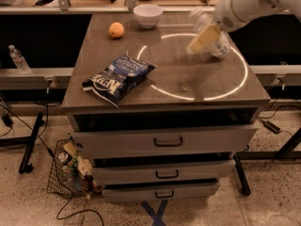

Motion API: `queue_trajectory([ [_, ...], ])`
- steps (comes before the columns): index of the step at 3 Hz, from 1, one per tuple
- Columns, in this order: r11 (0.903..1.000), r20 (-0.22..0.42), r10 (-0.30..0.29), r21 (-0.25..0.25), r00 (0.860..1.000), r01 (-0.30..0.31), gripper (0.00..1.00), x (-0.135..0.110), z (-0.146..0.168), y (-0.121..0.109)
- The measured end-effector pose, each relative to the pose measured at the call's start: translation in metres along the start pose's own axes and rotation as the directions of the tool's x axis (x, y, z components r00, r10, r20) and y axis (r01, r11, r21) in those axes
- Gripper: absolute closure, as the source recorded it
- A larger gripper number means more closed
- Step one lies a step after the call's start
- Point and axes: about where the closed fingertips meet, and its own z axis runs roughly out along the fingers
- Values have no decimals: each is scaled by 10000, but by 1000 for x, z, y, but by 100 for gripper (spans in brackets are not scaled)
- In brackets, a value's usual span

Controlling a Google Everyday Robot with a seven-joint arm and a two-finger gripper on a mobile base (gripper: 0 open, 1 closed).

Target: Knock blue plastic bottle over

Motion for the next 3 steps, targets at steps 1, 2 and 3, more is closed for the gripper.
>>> queue_trajectory([
  [1, 9949, 671, -538, -820, 9963, 593, 0, -33, 12, 35],
  [2, 9829, 1073, -949, -1476, 9897, 1103, 0, -60, 25, 61],
  [3, 9798, 1097, -1019, -1608, 9887, 1188, 0, -62, 25, 60],
])
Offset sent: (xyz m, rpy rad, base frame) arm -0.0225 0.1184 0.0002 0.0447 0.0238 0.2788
